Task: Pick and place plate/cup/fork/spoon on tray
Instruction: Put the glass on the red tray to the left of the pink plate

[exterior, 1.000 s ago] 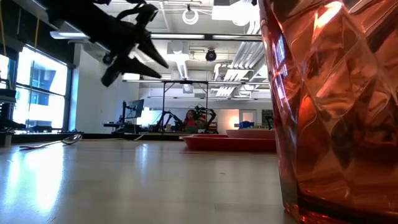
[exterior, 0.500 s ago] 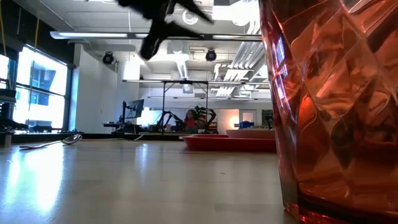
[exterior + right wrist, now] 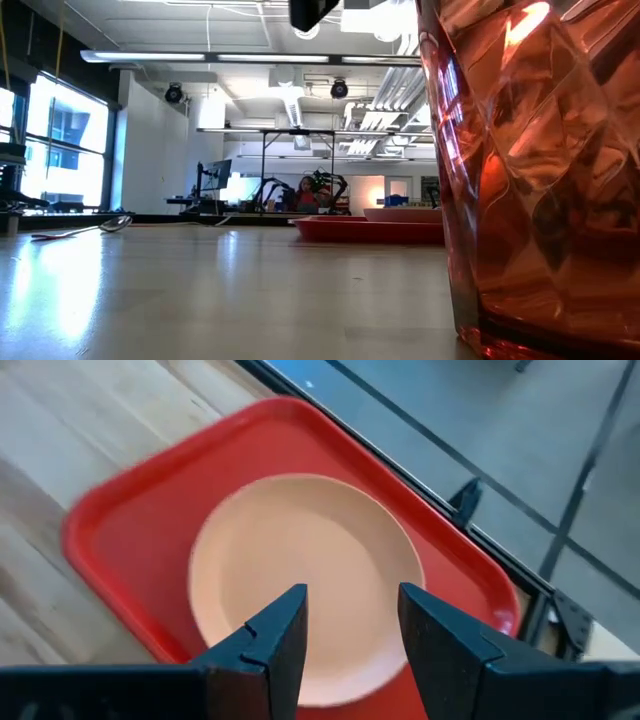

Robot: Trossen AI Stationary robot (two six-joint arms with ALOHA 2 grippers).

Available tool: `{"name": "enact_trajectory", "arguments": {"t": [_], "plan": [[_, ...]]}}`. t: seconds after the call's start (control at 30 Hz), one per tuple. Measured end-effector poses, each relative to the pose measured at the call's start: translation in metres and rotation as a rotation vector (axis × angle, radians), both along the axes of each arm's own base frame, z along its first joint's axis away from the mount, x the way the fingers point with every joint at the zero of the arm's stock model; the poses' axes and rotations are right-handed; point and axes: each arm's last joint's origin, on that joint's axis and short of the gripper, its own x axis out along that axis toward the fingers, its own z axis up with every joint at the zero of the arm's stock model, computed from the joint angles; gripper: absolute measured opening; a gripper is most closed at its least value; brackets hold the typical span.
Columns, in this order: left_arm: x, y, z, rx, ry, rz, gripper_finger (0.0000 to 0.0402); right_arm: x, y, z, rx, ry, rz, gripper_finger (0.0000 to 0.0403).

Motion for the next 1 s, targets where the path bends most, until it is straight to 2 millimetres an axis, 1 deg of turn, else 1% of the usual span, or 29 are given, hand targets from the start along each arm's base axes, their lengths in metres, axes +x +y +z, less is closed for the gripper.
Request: {"name": "enact_trajectory", "arguments": {"t": [0.13, 0.23, 0.3, 0.4, 0.53, 0.63, 0.7, 0.93, 1.0], "plan": [[0.01, -0.014, -0.01, -0.024, 0.02, -0.004, 0.009, -0.006, 0.005, -0.005, 0.03, 0.035, -0.006, 0.0149], [0.011, -0.02, -0.02, 0.013, 0.038, -0.027, 0.009, -0.008, 0.011, -0.006, 0.114, 0.046, -0.002, 0.0149], [0.011, -0.02, -0.027, 0.044, 0.07, -0.036, 0.009, -0.01, 0.016, -0.007, 0.161, 0.052, 0.006, 0.0149], [0.016, -0.022, -0.034, 0.043, 0.063, -0.047, 0.009, -0.014, 0.026, -0.008, 0.209, 0.018, -0.003, 0.0149], [0.018, -0.025, -0.049, 0.083, 0.091, -0.05, 0.0091, -0.02, 0.039, -0.008, 0.247, -0.064, -0.032, 0.0149], [0.018, -0.029, -0.056, 0.086, 0.105, -0.043, 0.0104, -0.023, 0.048, -0.007, 0.284, -0.141, -0.061, 0.0149], [0.017, -0.032, -0.056, 0.081, 0.103, -0.046, 0.0118, -0.023, 0.054, -0.007, 0.308, -0.176, -0.053, 0.0149], [0.015, -0.041, -0.053, 0.087, 0.069, -0.076, 0.0162, -0.025, 0.07, -0.007, 0.396, -0.211, -0.005, 0.0149], [0.015, -0.042, -0.058, 0.102, 0.084, -0.069, 0.0167, -0.027, 0.074, -0.008, 0.406, -0.225, -0.007, 0.0149]]}}
